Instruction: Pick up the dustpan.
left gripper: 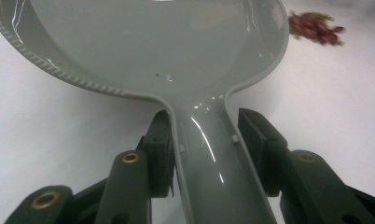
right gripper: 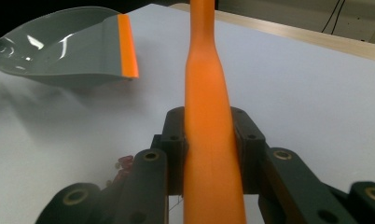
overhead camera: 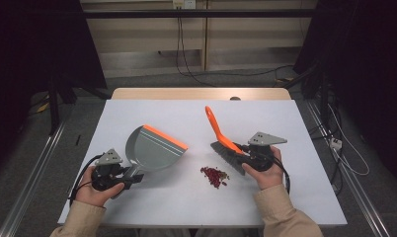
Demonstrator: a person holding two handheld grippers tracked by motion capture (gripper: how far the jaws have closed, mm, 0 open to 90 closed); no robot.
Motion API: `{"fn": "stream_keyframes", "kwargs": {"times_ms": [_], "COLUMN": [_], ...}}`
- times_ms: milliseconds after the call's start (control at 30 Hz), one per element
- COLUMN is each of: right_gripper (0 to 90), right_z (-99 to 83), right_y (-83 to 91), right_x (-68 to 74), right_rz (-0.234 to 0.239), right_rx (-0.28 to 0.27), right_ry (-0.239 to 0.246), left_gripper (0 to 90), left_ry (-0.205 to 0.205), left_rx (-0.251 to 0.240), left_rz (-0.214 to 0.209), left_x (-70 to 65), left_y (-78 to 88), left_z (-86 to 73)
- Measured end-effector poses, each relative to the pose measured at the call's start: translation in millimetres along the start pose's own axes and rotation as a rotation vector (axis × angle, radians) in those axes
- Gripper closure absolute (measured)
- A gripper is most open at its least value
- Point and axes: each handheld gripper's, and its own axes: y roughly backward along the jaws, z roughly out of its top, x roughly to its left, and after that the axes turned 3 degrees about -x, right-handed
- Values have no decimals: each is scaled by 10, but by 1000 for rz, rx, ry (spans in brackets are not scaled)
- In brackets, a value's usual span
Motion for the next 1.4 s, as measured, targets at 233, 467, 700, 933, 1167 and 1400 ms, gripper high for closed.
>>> {"fn": "stream_keyframes", "kwargs": {"times_ms": [233, 467, 700, 933, 1167, 1400], "right_gripper": [712, 713, 713, 713, 712, 713], "right_z": [-1, 0, 4, 6, 1, -1], "right_y": [4, -1, -11, -11, -4, 8], "right_x": [0, 0, 16, 13, 15, 11], "right_rz": [-5, -13, -27, -43, -47, -47], "right_rx": [0, -4, -2, -4, -6, -11], "right_ry": [0, -3, 3, -8, -14, -18], "left_gripper": [584, 584, 583, 582, 582, 582], "left_ry": [-77, -99, -121, -164, -170, -184], "left_rx": [32, 40, 63, 95, 118, 138], "left_rz": [-85, -145, -202, -249, -277, -291], "left_x": [-81, -93, -88, -161, -198, -197], "left_y": [13, 62, 104, 74, 12, -24], "left_z": [-37, -74, -119, -134, -143, -154]}}
